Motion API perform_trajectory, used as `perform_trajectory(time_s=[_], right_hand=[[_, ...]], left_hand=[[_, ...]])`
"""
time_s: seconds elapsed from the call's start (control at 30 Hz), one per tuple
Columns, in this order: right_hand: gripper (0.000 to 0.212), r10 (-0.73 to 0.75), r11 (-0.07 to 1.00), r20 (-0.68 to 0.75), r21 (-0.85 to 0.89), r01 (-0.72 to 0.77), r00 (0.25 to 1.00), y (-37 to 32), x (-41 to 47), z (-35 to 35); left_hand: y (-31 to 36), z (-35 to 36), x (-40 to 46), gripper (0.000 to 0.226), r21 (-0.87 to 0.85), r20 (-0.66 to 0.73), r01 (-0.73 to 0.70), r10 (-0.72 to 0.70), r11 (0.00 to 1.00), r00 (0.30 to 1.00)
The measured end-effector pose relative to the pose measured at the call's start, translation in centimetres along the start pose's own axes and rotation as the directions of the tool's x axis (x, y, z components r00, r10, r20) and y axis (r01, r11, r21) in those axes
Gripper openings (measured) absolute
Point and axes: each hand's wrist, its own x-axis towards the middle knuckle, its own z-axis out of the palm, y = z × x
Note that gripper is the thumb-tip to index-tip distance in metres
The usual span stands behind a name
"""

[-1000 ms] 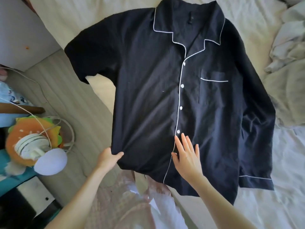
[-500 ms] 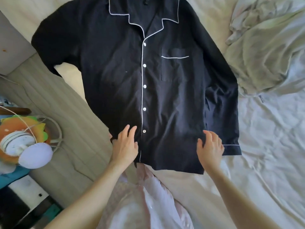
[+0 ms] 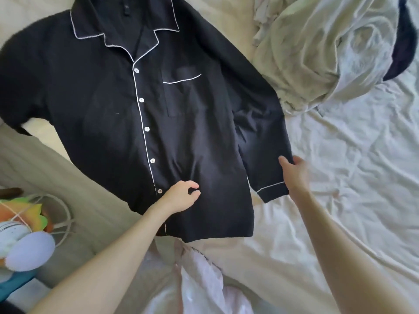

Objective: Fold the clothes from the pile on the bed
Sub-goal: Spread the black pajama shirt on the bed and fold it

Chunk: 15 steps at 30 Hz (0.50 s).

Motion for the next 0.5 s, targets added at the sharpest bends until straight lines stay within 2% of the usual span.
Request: perform_trajectory(time_s=[0.07, 0.13, 0.17, 0.2, 0.23, 0.27, 0.3, 0.33, 0.37, 0.4, 0.43, 0.5], right_hand=[[0.023, -0.208, 0.978, 0.068, 0.006, 0.208, 0.976, -1.7, -2.9, 0.3], [0.014, -0.399, 0.908, 0.261, -0.017, 0.418, 0.879, -2.9, -6.4, 1.1], [0.006, -0.467, 0.857, 0.39, -0.023, 0.515, 0.794, -3.2, -8.1, 1.6], [0.017, -0.502, 0.797, 0.512, -0.038, 0.602, 0.697, -3.4, -9.3, 2.2], [0.027, -0.499, 0.747, 0.621, -0.045, 0.663, 0.604, -3.2, -10.0, 2.7], [0.031, -0.469, 0.74, 0.678, -0.048, 0.671, 0.566, -3.0, -10.4, 3.1], [0.033, -0.436, 0.768, 0.693, -0.046, 0.638, 0.575, -2.8, -10.3, 3.4], [0.034, -0.382, 0.843, 0.676, -0.024, 0.537, 0.63, -2.6, -10.0, 3.6], [0.033, -0.311, 0.923, 0.638, 0.026, 0.384, 0.704, -2.5, -9.6, 3.7], [0.031, -0.237, 0.97, 0.577, 0.092, 0.226, 0.782, -2.4, -9.1, 3.9], [0.029, -0.179, 0.98, 0.508, 0.162, 0.111, 0.843, -2.3, -8.5, 3.9], [0.023, -0.136, 0.976, 0.398, 0.209, 0.054, 0.907, -2.3, -7.4, 4.1]], left_hand=[[2.1, -1.0, -0.3, 0.028, -0.348, -0.009, 0.01, -0.014, 0.937, 1.0], [4.2, -1.9, -0.5, 0.036, -0.658, 0.072, 0.03, 0.024, 0.752, 0.997], [5.0, -2.4, -0.5, 0.042, -0.744, 0.11, 0.04, 0.063, 0.667, 0.992], [5.6, -2.9, -0.5, 0.046, -0.783, 0.132, 0.042, 0.099, 0.621, 0.986], [6.1, -3.3, -0.4, 0.048, -0.78, 0.129, 0.024, 0.123, 0.625, 0.984], [6.6, -3.7, -0.2, 0.046, -0.743, 0.104, -0.01, 0.13, 0.669, 0.986], [6.9, -4.0, -0.1, 0.04, -0.681, 0.055, -0.046, 0.113, 0.731, 0.992], [7.3, -4.3, 0.1, 0.03, -0.639, -0.024, -0.084, 0.09, 0.765, 0.996], [7.6, -4.6, 0.2, 0.02, -0.641, -0.105, -0.12, 0.068, 0.758, 0.992], [7.6, -5.1, 0.2, 0.014, -0.686, -0.173, -0.163, 0.058, 0.71, 0.983], [7.4, -5.8, -0.1, 0.017, -0.75, -0.217, -0.205, 0.059, 0.629, 0.974], [5.7, -7.3, -0.9, 0.03, -0.889, -0.201, -0.242, 0.144, 0.39, 0.969]])
